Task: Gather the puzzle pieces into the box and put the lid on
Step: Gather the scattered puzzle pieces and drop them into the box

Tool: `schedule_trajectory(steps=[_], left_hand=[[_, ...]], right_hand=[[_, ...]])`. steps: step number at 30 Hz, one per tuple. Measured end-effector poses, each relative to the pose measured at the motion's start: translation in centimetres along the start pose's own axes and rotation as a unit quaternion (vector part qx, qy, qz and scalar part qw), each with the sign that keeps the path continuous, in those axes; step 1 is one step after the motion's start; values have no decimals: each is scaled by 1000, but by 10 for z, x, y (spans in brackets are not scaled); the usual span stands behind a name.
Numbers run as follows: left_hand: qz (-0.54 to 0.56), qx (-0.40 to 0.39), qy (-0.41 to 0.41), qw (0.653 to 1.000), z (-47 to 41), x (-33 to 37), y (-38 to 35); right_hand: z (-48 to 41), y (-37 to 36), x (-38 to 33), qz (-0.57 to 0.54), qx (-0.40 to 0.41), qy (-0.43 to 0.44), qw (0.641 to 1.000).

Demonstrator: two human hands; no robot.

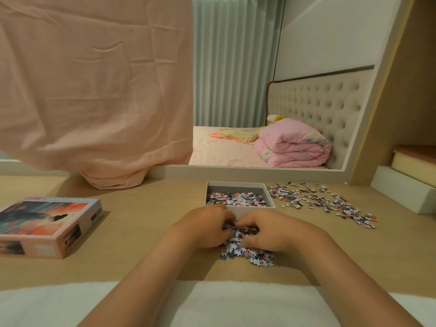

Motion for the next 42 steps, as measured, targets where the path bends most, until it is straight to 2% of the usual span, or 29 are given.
schedule_trajectory(steps=[3,8,12,15,20,34,39,42], left_hand=[[11,-29,-8,999,0,3,1],[42,-28,16,999,2,5,8],[37,-91,40,994,6,9,11],[22,-94,24,995,7,10,10],[59,-35,-1,998,7,9,9],[154,51,20,987,3,3,3],[221,177,80,956,-5,-6,5],[217,262,87,936,-12,-13,11]], right_hand=[[4,2,0,-26,-3,-10,1000],[7,14,5,-105,19,-45,993],[12,16,9,-15,-52,-61,997],[10,12,9,6,-60,-62,996],[8,7,9,-39,-11,-66,997],[1,-1,10,-149,68,-94,982],[-9,7,11,-227,168,-107,953],[-25,14,11,-234,243,-110,935]])
Point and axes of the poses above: each hand's wrist, its own z-axis away from the middle knuckle, its own y-axis out of the back of the hand, x = y × z, the point moved 1 cm from there along -z, towards the middle knuckle, and after that the axes turned 15 degrees about x, right-handed, at the moved point
